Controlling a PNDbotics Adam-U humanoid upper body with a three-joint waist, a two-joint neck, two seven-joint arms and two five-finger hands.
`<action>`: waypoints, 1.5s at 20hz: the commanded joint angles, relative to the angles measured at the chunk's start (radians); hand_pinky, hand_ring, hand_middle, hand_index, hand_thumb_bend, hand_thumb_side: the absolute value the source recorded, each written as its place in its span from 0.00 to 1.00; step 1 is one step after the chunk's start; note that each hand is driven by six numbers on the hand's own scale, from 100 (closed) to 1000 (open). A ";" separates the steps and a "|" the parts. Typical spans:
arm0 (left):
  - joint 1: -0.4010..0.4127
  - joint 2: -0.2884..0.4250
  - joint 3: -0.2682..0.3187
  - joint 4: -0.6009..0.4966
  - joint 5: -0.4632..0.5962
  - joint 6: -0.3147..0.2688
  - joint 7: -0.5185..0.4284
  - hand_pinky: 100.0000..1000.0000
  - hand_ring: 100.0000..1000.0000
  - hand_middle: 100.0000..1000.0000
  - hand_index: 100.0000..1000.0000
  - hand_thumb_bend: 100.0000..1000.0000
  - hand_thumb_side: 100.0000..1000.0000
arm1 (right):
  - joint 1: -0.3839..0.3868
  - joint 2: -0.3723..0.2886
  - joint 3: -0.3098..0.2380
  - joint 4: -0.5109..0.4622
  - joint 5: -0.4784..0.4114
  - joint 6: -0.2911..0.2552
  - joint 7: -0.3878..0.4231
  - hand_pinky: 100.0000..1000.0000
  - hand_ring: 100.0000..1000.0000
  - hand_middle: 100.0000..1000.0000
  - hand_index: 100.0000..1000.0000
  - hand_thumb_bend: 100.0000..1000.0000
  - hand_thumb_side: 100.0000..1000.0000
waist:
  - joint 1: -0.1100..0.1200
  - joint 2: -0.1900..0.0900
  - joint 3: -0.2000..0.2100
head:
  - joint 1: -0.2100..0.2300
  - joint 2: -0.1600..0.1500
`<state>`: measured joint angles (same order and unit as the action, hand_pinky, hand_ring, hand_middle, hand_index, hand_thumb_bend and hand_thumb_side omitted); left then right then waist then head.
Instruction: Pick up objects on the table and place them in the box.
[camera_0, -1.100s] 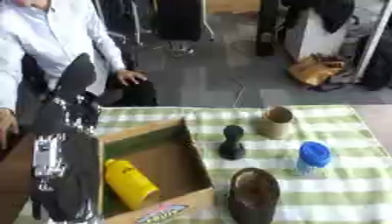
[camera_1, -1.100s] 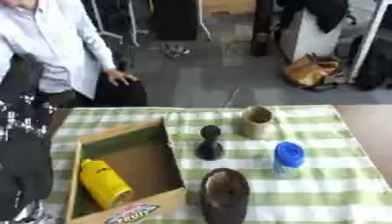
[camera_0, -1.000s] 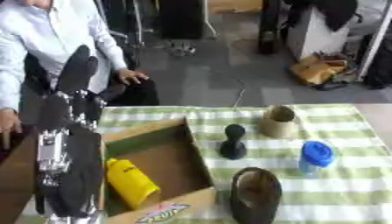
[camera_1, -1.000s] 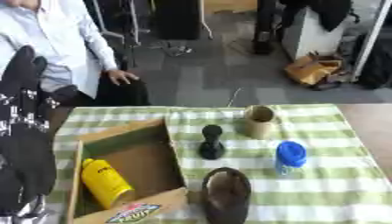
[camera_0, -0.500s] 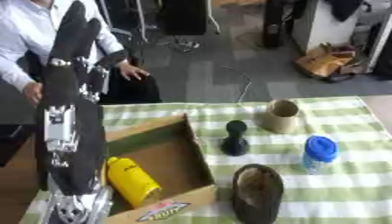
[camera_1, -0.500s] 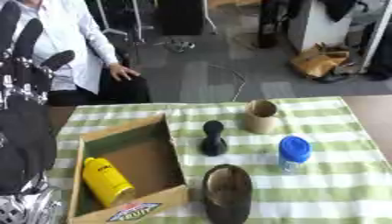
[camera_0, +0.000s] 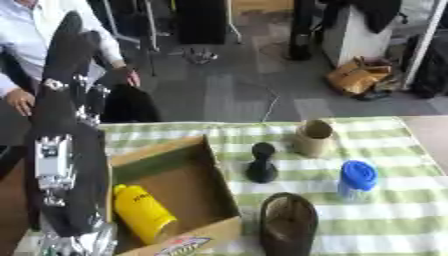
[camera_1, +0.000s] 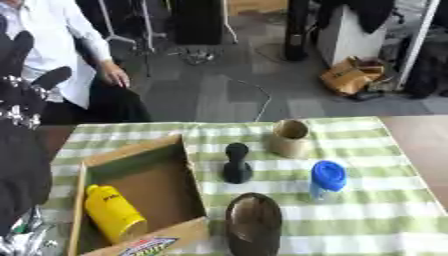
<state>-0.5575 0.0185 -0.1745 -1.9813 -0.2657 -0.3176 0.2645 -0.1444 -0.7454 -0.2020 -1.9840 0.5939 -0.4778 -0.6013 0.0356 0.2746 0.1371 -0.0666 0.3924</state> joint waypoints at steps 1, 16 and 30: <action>0.004 0.005 -0.004 -0.019 0.004 -0.008 -0.004 0.79 1.00 1.00 0.91 0.11 1.00 | -0.019 -0.117 -0.001 -0.016 0.016 0.077 0.146 0.83 0.97 0.92 0.95 0.57 1.00 | -0.016 -0.025 0.005 | -0.059 -0.015; 0.048 0.006 -0.023 -0.019 0.048 -0.022 -0.022 0.78 1.00 1.00 0.88 0.11 1.00 | -0.156 -0.291 0.154 0.001 0.067 0.580 0.933 0.80 0.97 0.92 0.96 0.63 1.00 | -0.070 -0.023 0.086 | -0.332 -0.025; 0.049 -0.019 -0.047 -0.019 0.092 -0.022 -0.050 0.77 1.00 1.00 0.87 0.11 1.00 | -0.293 -0.270 0.326 0.258 0.305 0.644 1.082 0.83 0.97 0.90 1.00 0.69 0.96 | -0.072 -0.003 0.159 | -0.361 -0.020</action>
<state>-0.4977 0.0030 -0.2177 -1.9813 -0.1808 -0.3393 0.2192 -0.4232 -0.9963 0.1262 -1.7350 0.8813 0.1740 0.4905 -0.0376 0.2870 0.2979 -0.4280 0.3761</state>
